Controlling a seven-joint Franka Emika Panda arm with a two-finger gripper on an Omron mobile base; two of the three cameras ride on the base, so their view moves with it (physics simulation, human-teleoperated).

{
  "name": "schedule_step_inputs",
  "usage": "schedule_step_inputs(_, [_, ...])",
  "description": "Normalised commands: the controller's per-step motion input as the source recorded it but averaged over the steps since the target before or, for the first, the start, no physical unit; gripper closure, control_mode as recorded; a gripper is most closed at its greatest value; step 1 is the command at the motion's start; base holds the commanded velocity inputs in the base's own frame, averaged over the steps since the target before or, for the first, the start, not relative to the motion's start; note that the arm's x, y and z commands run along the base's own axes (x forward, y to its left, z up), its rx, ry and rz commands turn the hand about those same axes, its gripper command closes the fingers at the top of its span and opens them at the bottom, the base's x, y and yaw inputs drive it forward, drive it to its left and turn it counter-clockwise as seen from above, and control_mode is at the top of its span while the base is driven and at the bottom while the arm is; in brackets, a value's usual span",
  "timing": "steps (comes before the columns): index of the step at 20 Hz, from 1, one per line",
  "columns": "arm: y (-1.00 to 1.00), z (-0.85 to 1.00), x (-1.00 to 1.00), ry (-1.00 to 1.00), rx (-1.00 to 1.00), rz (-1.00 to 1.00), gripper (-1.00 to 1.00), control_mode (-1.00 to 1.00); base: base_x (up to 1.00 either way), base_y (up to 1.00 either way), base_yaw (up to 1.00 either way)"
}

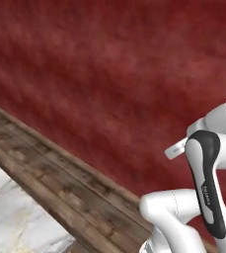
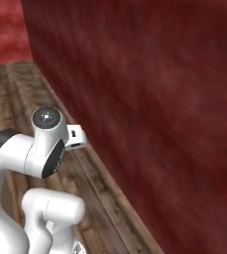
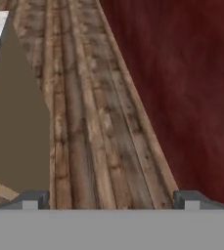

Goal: Four empty soda cans are scattered around the kitchen. Gather all the cans and cluster them next to the stove for recycling.

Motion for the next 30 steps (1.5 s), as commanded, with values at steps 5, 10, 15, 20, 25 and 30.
schedule_step_inputs(5, [0.0,0.0,0.0,0.0,0.0,0.0,-1.0,1.0,0.87,0.0,0.31])
schedule_step_inputs(10, [0.0,0.0,0.0,0.0,0.0,0.0,-1.0,1.0,0.88,0.0,0.34])
schedule_step_inputs(15, [0.0,0.0,0.0,0.0,0.0,0.0,-1.0,1.0,0.86,0.0,0.34])
schedule_step_inputs(20, [0.0,0.0,0.0,0.0,0.0,0.0,-1.0,1.0,0.91,0.03,0.29])
schedule_step_inputs(25, [0.0,0.0,0.0,0.0,0.0,0.0,-1.0,1.0,0.87,0.01,0.27])
schedule_step_inputs(30, [0.0,0.0,0.0,0.0,0.0,0.0,-1.0,1.0,0.9,0.0,0.26])
